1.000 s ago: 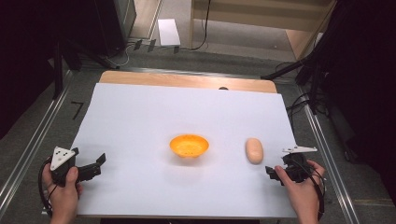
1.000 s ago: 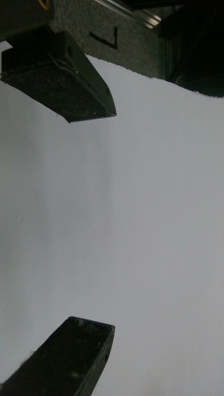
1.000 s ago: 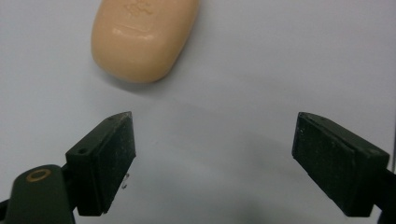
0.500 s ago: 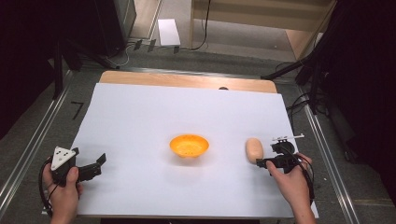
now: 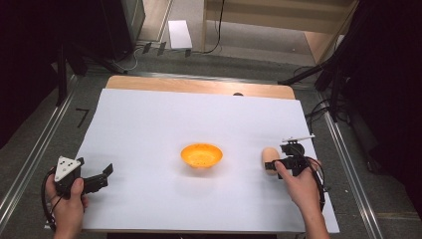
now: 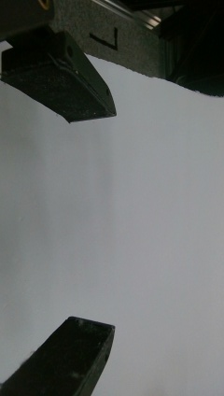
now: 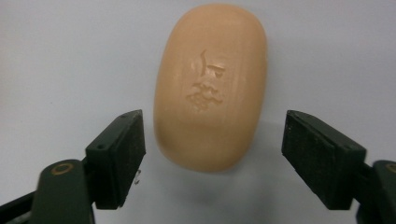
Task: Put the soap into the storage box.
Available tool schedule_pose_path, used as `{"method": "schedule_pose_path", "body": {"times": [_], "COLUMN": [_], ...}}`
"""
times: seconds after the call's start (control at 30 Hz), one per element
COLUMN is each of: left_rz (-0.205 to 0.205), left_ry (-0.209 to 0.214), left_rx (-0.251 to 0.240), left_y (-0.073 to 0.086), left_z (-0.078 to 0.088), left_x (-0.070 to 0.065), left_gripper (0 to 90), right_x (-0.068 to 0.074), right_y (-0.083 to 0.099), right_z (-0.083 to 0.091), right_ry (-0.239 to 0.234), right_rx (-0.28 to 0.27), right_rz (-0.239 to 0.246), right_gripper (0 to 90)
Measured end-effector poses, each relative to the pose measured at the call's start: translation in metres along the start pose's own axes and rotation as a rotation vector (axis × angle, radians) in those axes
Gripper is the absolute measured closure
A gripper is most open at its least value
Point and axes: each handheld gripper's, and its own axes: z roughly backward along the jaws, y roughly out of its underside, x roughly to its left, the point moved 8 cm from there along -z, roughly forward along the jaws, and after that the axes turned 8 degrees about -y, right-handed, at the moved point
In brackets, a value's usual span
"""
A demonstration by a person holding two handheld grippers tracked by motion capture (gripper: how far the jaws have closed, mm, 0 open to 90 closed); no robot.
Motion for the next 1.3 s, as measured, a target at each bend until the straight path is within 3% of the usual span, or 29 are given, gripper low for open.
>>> {"method": "schedule_pose_path", "body": {"times": [0.2,0.27,0.5,0.7,0.83,1.0,1.3], "left_rz": [-0.003,-0.003,-0.003,-0.005,-0.005,-0.003,-0.005], "left_ry": [0.0,0.001,-0.005,-0.005,-0.004,-0.005,-0.002], "left_rx": [-0.002,-0.002,-0.005,-0.006,-0.005,-0.005,-0.004], "left_y": [0.0,0.0,0.0,0.0,0.0,0.0,0.0], "left_z": [0.0,0.0,0.001,0.001,0.001,0.001,0.001], "left_x": [0.0,0.0,0.0,0.0,0.0,0.0,0.0], "left_gripper": [0.5,0.4,0.4,0.4,0.4,0.4,0.4], "right_x": [0.005,0.004,0.003,0.005,0.005,0.003,0.003], "right_y": [-0.005,-0.006,-0.008,-0.007,-0.008,-0.008,-0.008], "right_z": [-0.008,-0.011,-0.019,-0.024,-0.025,-0.023,-0.022], "right_ry": [0.001,0.034,0.081,0.122,0.113,0.079,0.062], "right_rx": [-0.005,0.003,0.015,0.037,0.053,0.089,0.122], "right_rz": [0.004,-0.006,-0.005,0.042,0.067,0.142,0.189], "right_gripper": [28.1,30.3,31.6,30.9,30.9,32.8,33.2]}}
